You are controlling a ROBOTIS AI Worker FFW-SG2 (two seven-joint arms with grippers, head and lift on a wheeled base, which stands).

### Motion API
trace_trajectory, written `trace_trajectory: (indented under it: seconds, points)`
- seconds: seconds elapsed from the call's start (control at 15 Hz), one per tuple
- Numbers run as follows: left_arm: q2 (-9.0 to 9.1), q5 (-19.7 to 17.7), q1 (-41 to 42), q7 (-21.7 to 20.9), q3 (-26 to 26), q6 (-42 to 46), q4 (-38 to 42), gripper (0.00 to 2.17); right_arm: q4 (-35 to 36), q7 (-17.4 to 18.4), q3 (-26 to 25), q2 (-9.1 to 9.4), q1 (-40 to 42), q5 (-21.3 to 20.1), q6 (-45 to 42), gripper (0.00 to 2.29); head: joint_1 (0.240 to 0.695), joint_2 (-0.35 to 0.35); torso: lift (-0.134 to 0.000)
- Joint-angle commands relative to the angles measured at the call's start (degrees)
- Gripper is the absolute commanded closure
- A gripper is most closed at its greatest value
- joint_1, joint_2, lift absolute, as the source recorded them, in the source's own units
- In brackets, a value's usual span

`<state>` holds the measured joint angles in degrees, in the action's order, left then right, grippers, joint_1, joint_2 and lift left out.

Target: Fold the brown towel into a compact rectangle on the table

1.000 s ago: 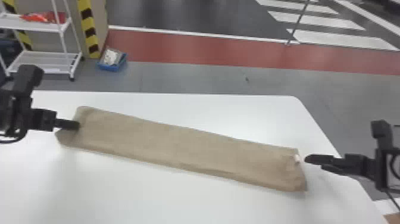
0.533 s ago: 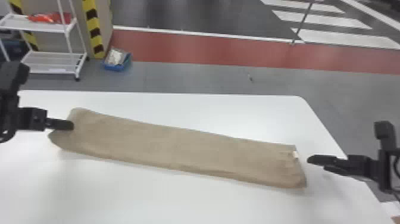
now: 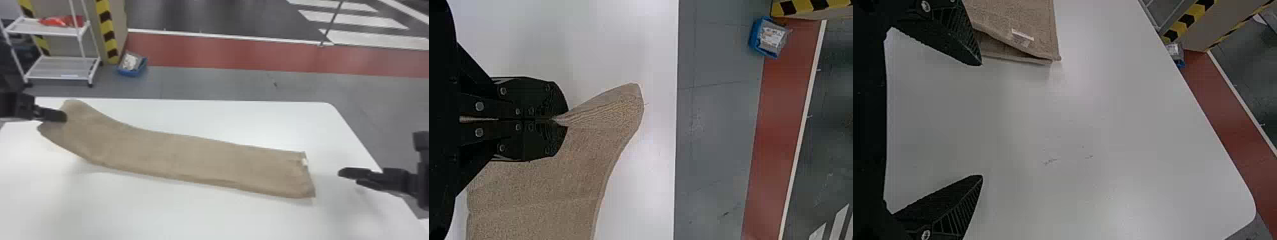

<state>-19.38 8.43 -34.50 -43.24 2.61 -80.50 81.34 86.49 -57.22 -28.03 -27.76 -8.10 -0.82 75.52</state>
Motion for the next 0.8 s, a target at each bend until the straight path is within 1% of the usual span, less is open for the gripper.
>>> trace_trajectory:
  seconds: [0.0,0.07,0.2,0.27,0.33,0.4,0.53,0.6,0.67,0.73]
  points:
    - [-0.3,0.1,0.31,-0.27,-0.06,-4.01,2.95,1.79,0.0,0.0,0.17,0.16,-0.07,0.03,-0.15,0.07,0.695,-0.147,-0.124]
    - [-0.3,0.8,0.04,-0.36,-0.06,-4.19,3.56,1.79,0.0,0.0,0.35,0.33,-0.07,0.03,0.03,0.07,0.695,-0.145,-0.124]
    - [-0.39,0.8,-1.19,-0.44,0.03,-5.77,4.09,1.79,0.35,0.0,0.26,0.51,0.01,-0.06,0.2,0.07,0.695,-0.143,-0.124]
    - [-0.3,0.71,-0.83,-0.44,-0.06,-8.76,6.2,1.79,0.26,0.0,0.08,0.42,0.1,-0.06,0.2,0.07,0.695,-0.141,-0.124]
    - [-0.22,0.01,0.57,-0.44,-0.23,-9.53,9.89,1.79,0.26,0.0,-0.01,0.51,0.19,-0.06,0.03,0.07,0.695,-0.139,-0.124]
    - [0.4,-0.17,2.24,-0.18,-0.5,-9.53,13.85,1.79,0.26,0.0,-0.01,0.51,0.28,-0.06,0.03,0.07,0.695,-0.142,-0.124]
    - [2.77,-0.34,4.35,0.08,-1.82,-9.53,21.23,1.79,0.35,0.0,0.08,0.77,0.28,-0.06,0.2,0.07,0.695,-0.157,-0.124]
    - [4.53,-0.34,4.61,0.52,-3.49,-9.53,24.22,1.79,0.35,0.0,0.08,0.86,0.28,-0.06,0.2,0.07,0.695,-0.171,-0.124]
    - [6.46,-0.26,4.61,0.87,-5.42,-9.53,26.59,1.79,0.53,0.0,0.17,0.95,0.36,-0.06,0.38,0.08,0.695,-0.201,-0.124]
    - [8.05,-0.08,4.53,2.02,-7.53,-9.53,28.44,1.79,0.79,0.0,0.08,1.04,0.54,-0.06,0.55,0.08,0.695,-0.219,-0.124]
